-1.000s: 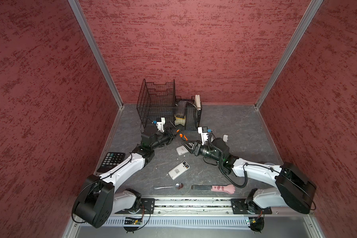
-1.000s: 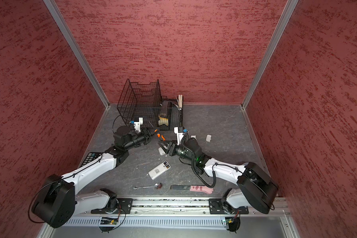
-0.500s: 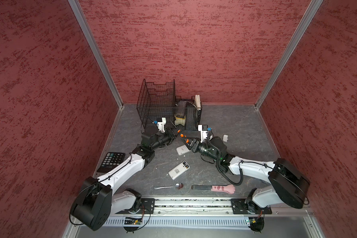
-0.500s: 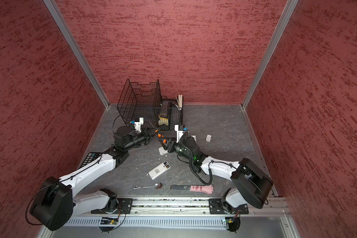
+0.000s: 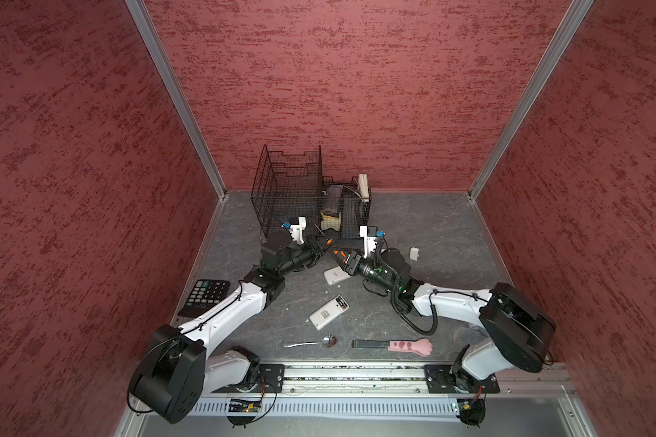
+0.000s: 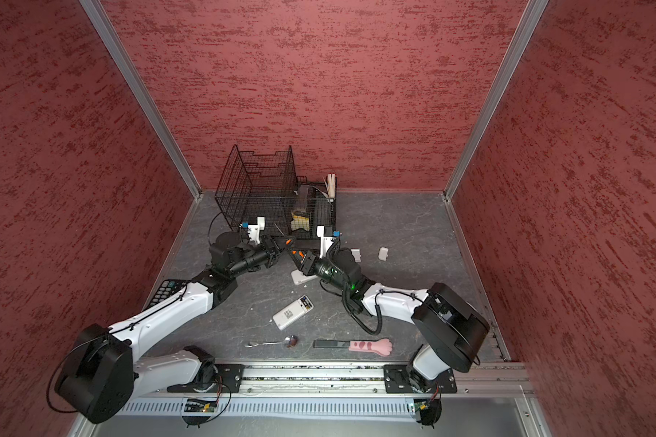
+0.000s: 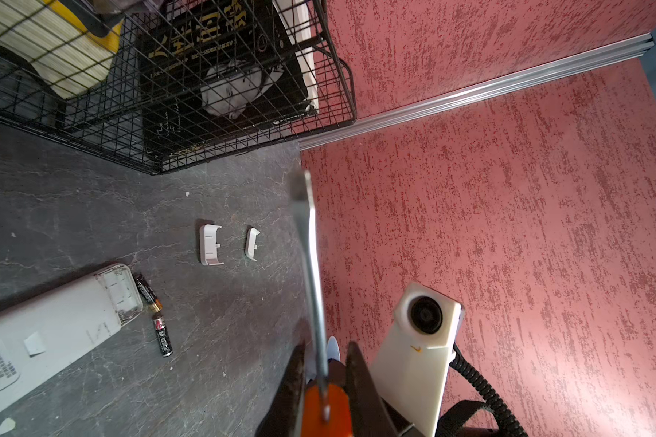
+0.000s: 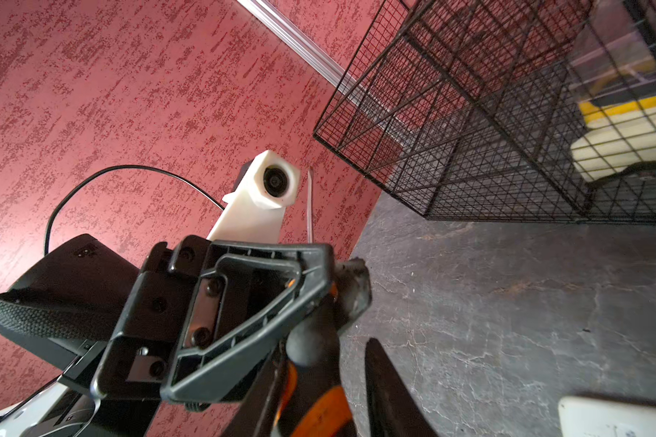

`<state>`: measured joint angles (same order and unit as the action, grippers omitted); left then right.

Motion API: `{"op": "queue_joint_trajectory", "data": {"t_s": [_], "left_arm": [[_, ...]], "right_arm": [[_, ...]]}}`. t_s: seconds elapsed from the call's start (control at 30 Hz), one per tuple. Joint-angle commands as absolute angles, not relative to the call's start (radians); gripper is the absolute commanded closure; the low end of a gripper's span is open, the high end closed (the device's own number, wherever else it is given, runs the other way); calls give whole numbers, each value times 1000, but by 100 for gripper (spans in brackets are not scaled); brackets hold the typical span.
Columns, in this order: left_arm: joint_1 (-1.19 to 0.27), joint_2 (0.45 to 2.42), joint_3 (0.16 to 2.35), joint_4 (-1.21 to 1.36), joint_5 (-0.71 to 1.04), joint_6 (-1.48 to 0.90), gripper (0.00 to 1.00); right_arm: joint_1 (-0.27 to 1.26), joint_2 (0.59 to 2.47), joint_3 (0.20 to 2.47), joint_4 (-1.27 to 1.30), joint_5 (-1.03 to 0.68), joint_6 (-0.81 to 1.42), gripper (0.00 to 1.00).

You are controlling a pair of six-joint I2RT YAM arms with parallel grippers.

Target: Unload the batteries from the remote control

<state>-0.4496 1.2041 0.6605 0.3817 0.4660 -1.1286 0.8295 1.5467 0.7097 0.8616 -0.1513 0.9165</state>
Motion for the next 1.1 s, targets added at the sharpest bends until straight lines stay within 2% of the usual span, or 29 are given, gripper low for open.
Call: {"op": "queue_joint_trajectory", "data": {"t_s": [0.0,0.2,0.33,0.53,0.77,1.07], "left_arm": [[-458,1202,672,397,471,-1117,100],[-460,1204,667,394,469,-1115,100],[-459,1202,666,389,468,-1111,100],[-459,1207,669,387,467,-1106,100],[-454,1207,666,373,453,-1103,100],[-435,1166,667,330,437,-1072,75]], "right_arm": [[832,1545,741,903,-105,927,66],[832,1535,725,908,-76,926,78],[833,1522,707,923,-54,925,80],[834,1519,696,927,-41,921,99],[833,1533,697,938,-65,923,100],[833,1506,696,837,-80,912,100]]}}
